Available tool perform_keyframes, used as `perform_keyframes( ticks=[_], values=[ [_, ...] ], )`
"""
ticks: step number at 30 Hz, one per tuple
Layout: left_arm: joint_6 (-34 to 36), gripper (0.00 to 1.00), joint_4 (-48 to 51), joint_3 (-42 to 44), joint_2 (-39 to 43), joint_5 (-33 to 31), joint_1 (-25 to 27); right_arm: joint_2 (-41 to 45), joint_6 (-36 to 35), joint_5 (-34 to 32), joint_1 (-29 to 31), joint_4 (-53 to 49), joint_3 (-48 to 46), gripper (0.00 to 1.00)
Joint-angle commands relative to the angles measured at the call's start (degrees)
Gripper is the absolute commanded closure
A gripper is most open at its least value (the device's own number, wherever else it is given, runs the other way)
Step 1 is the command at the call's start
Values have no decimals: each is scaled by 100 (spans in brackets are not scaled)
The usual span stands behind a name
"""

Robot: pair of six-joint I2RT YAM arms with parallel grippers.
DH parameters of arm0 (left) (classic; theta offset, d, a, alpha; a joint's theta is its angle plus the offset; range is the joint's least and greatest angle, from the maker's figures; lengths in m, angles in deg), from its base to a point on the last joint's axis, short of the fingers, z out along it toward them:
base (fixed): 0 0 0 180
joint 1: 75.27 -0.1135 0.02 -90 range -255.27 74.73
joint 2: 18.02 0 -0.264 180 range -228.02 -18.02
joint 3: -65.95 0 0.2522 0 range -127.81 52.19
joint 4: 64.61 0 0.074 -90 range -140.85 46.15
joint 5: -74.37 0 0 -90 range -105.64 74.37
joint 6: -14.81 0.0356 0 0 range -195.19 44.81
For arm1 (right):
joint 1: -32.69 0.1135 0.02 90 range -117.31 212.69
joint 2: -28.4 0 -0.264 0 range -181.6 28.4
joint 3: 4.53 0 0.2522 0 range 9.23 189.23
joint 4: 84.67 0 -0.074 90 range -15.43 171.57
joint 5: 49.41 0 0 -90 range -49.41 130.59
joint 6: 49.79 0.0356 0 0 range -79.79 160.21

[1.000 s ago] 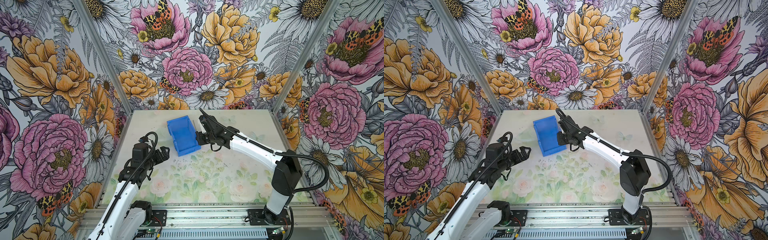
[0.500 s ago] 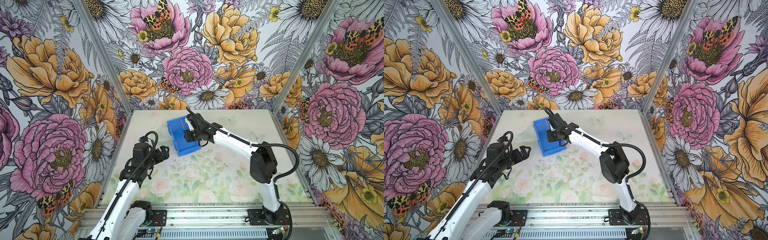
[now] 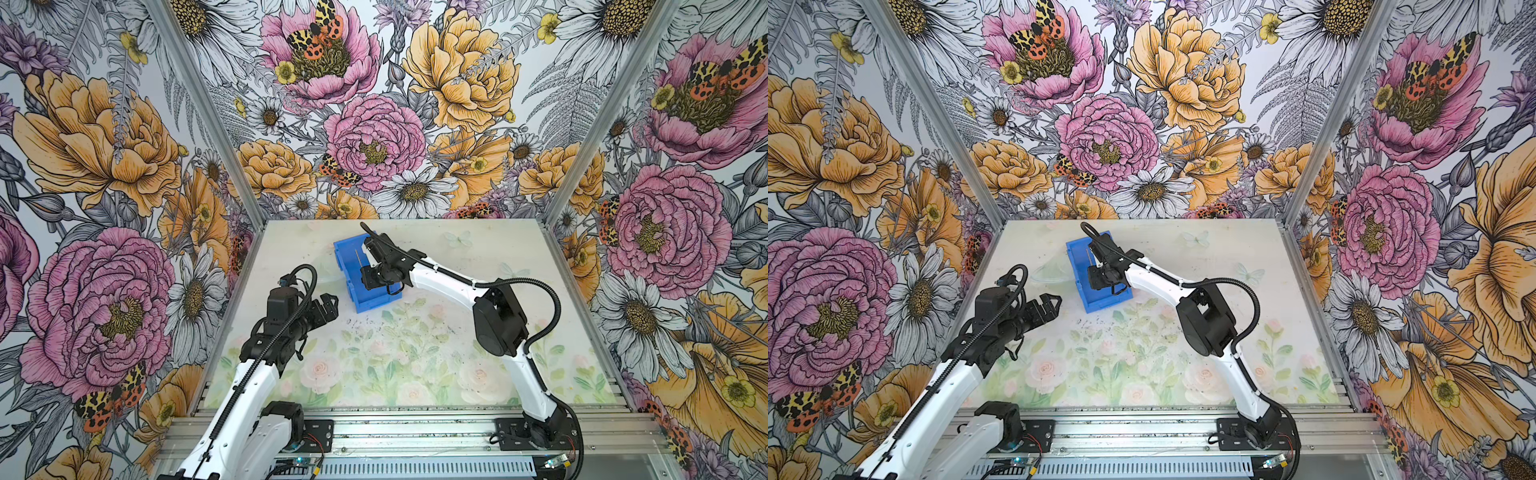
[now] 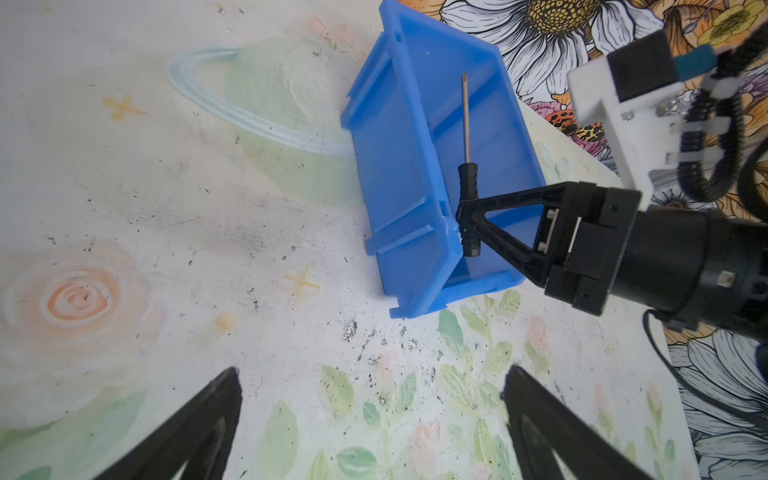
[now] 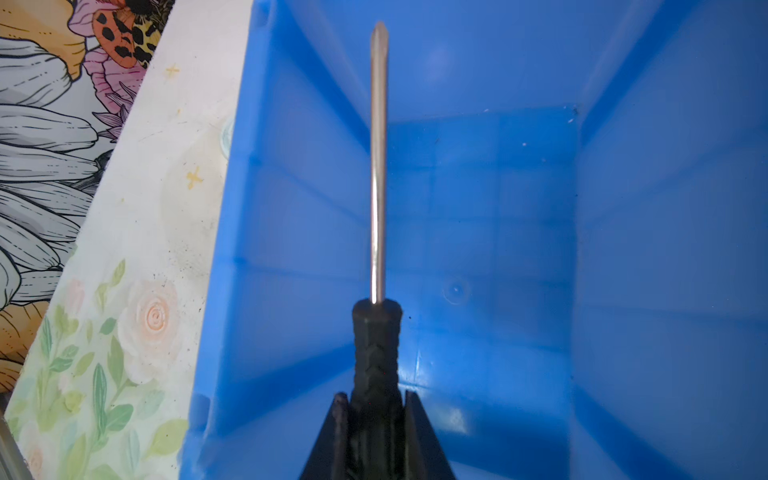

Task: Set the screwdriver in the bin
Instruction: 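Lift the screwdriver with the right gripper and carry it over the blue bin, then lower the screwdriver into the blue bin and open the right gripper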

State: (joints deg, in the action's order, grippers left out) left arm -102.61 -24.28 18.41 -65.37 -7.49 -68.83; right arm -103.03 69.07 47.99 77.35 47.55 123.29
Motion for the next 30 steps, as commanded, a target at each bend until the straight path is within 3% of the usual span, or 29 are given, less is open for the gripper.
perform_keyframes(
  ticks=[1,8,25,30],
  values=[
    [145,1,-172,56,42,-128,-59,-190,65,23,-6,62,206,100],
    [156,1,-256,67,-35,-115,-46,-339,120,49,-29,62,253,100],
    [172,1,-451,107,-144,-116,-41,-210,164,-145,-13,69,392,60],
    [170,1,-478,108,-143,-133,-37,-11,105,-233,-6,62,391,54]
  ],
)
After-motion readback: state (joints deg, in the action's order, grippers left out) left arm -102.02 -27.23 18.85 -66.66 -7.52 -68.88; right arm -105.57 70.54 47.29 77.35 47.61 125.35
